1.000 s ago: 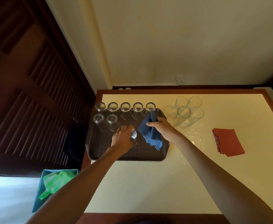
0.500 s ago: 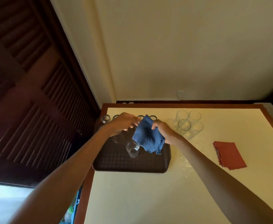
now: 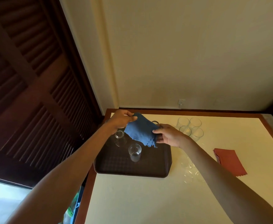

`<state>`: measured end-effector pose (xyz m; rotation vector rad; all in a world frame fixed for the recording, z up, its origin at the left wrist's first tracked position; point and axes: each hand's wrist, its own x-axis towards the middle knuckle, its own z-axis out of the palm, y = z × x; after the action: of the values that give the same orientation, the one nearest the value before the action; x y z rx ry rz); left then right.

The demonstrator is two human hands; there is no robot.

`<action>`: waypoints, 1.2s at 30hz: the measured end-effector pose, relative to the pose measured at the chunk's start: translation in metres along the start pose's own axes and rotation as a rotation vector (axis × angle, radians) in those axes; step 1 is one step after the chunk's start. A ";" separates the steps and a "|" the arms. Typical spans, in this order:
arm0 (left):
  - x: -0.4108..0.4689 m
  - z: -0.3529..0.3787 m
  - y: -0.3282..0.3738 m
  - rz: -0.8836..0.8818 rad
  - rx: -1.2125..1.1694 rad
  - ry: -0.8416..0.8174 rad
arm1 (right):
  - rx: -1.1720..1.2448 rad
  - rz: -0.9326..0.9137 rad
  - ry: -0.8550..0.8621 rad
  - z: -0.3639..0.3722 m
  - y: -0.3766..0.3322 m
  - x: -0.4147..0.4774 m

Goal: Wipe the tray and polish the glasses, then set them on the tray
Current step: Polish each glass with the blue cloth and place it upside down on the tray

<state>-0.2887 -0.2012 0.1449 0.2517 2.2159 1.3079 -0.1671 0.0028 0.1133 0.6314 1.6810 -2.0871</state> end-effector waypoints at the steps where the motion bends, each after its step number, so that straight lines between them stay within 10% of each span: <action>1: 0.000 -0.001 0.000 -0.006 -0.018 0.039 | 0.053 -0.022 0.044 0.002 -0.002 0.000; 6: -0.003 -0.007 0.007 -0.014 -0.057 0.043 | 0.053 -0.102 0.087 0.007 -0.009 -0.001; 10: -0.009 -0.009 0.009 0.054 0.017 -0.179 | -0.338 -0.266 0.073 0.012 -0.011 -0.001; 18: -0.008 -0.002 0.007 0.203 0.516 -0.109 | -0.915 -0.478 0.199 0.014 -0.003 0.011; 31: -0.001 -0.006 0.011 0.234 0.765 -0.184 | -0.977 -0.220 0.099 0.010 -0.017 0.004; 36: -0.002 -0.010 -0.001 0.129 0.400 -0.275 | -0.966 -0.143 0.096 0.004 -0.016 0.006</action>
<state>-0.2925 -0.2094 0.1484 0.6911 2.2278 0.8185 -0.1820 0.0026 0.1234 0.2861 2.5147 -1.0678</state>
